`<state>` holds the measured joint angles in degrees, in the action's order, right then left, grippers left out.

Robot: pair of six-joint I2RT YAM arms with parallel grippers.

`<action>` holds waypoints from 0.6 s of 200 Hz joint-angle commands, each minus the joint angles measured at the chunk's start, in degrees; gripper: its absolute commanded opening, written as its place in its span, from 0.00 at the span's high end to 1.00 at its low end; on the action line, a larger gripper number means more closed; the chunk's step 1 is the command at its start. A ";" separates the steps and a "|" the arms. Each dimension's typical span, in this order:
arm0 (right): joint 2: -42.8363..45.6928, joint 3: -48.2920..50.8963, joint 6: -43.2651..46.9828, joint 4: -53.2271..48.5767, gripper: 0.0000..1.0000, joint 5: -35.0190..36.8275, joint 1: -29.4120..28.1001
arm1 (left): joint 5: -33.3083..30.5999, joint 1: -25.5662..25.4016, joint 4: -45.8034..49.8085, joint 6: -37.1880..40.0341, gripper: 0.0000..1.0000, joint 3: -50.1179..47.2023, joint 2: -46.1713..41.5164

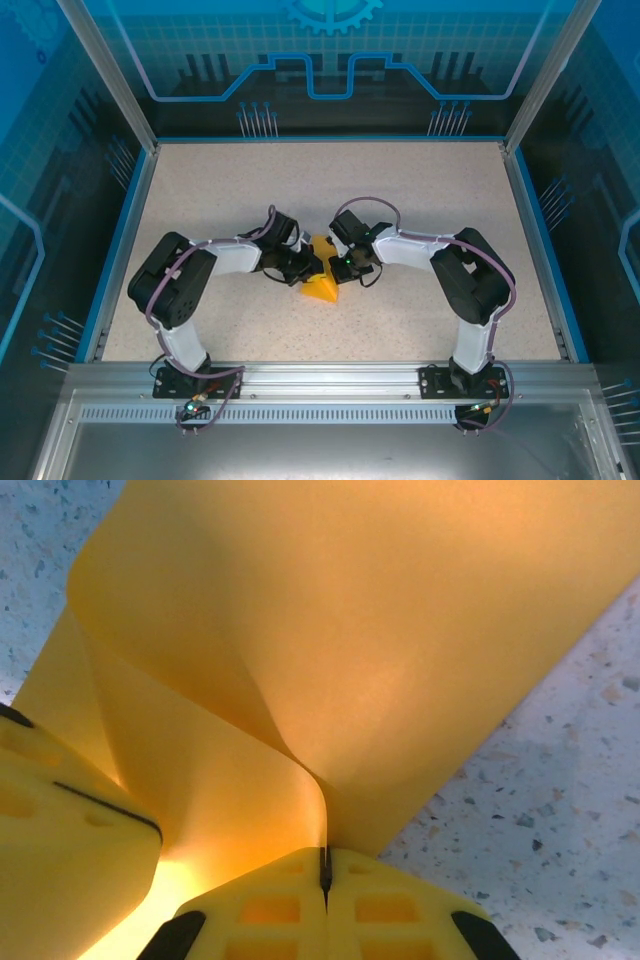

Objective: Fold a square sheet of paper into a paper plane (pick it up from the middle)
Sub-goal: Fold the triangle a second time at the center of the table.

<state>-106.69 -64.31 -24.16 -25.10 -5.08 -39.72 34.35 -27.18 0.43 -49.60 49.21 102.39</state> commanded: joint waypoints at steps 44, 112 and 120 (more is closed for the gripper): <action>-1.59 -0.63 -0.40 -0.82 0.94 -0.33 -0.70 | -1.99 -0.42 -0.39 1.79 1.00 -2.10 3.49; 4.00 0.06 -3.01 -1.75 0.81 2.41 -0.61 | -2.79 -0.42 0.15 3.21 1.00 -3.11 4.22; 6.13 0.93 -3.70 -1.39 0.80 2.46 -0.53 | -2.79 -0.42 0.18 3.18 1.00 -3.07 4.18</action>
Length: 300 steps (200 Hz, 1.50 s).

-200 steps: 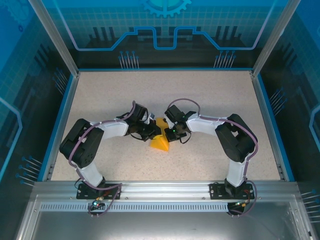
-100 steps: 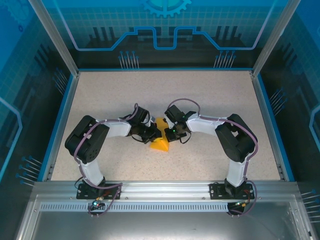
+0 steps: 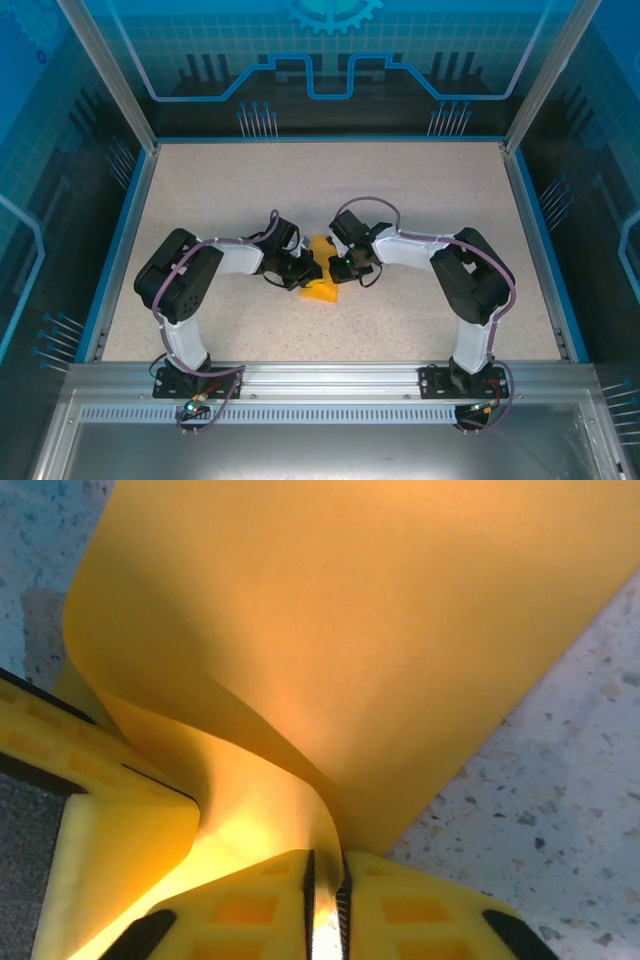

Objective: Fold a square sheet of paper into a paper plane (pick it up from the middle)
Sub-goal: Fold the triangle a second time at the center of the table.

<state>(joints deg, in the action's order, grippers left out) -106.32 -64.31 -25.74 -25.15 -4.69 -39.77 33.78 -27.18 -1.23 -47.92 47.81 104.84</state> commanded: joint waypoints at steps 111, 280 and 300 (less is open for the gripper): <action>4.31 8.56 -15.56 13.30 0.95 -11.32 -4.80 | -1.94 -0.42 2.72 2.04 1.00 -0.83 1.51; 5.25 16.34 -16.34 14.56 0.93 -13.18 -0.53 | -2.36 -0.37 3.50 2.64 1.00 -1.05 1.47; 7.25 15.36 -15.22 13.23 0.92 -14.10 -0.72 | -2.31 -0.42 3.41 2.56 1.00 -0.93 1.43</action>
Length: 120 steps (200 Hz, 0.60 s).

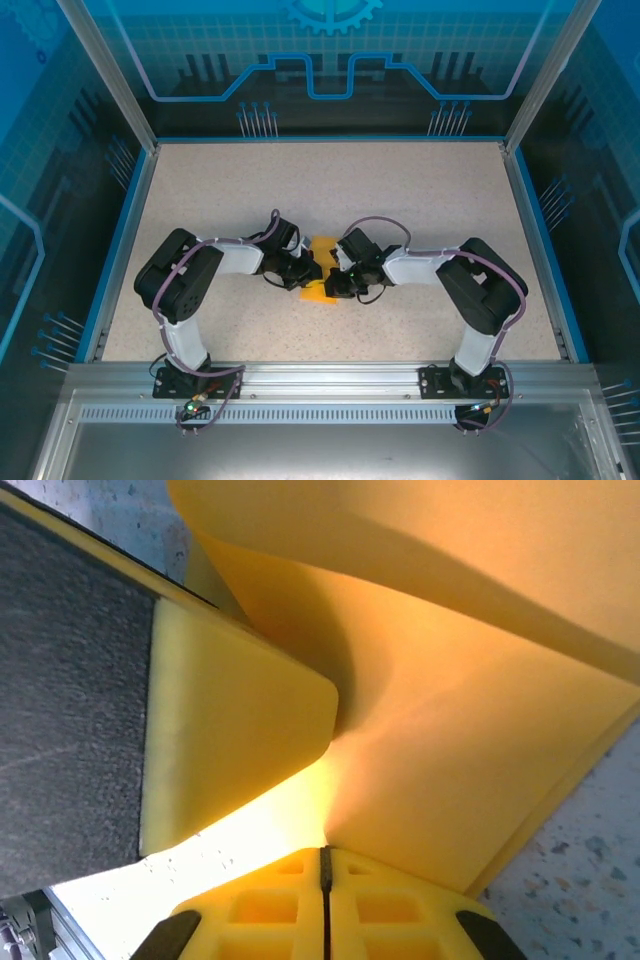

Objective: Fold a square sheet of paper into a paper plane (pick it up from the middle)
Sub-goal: Fold the triangle a second time at the center of the table.

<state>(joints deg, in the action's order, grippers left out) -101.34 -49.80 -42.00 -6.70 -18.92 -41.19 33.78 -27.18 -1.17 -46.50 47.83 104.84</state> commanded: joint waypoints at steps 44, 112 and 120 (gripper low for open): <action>4.31 -2.84 2.74 -8.73 0.89 1.46 -2.23 | -2.10 -0.42 3.28 0.81 1.00 -0.64 1.34; 0.57 -4.48 3.15 -12.37 0.90 7.01 -3.21 | -1.96 -0.42 3.52 0.88 1.00 -0.29 1.07; 0.13 -4.18 3.08 -12.46 0.90 7.10 -2.72 | -1.96 -0.41 3.46 0.91 1.00 -0.27 1.16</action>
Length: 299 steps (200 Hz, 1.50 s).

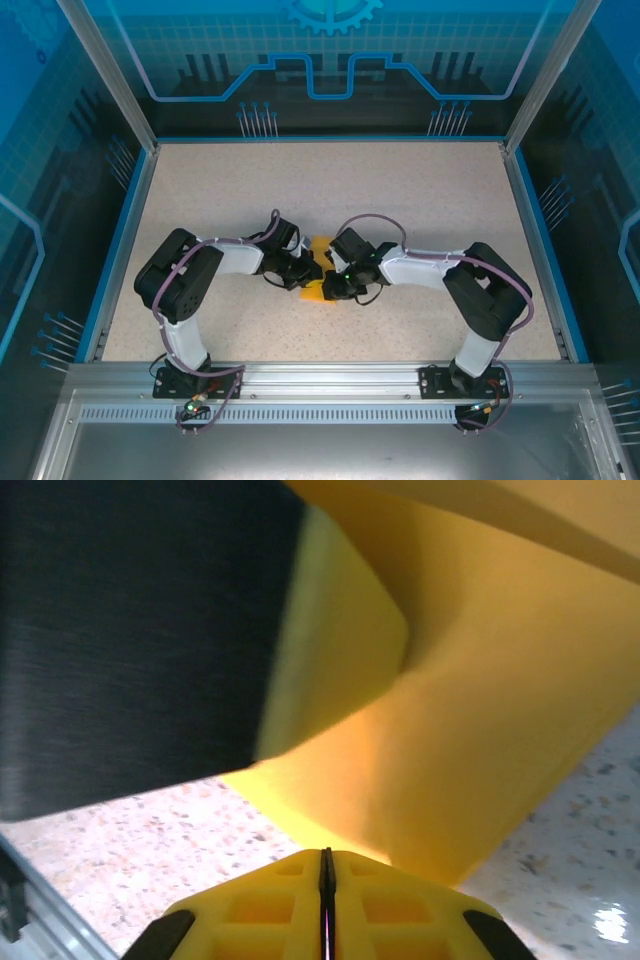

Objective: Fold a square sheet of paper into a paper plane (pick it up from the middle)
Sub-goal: Fold the triangle a second time at the center of the table.

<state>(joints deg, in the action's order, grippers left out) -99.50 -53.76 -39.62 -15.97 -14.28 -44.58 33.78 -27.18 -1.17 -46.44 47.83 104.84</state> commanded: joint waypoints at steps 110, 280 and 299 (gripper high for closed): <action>-1.64 12.09 -3.62 9.87 0.88 -7.07 5.86 | -2.22 -0.42 3.45 1.00 1.00 -0.29 1.86; 3.46 5.09 -7.65 5.78 0.86 -8.04 5.43 | -1.76 -0.42 2.76 0.78 1.00 -0.29 1.08; 0.85 2.86 -7.84 5.59 0.85 -8.43 4.86 | -1.79 -0.39 2.77 0.74 1.00 -0.37 0.90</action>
<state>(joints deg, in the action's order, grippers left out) -95.61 -47.83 -46.98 -8.10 -22.76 -38.41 33.78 -27.24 -1.21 -46.44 47.83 104.86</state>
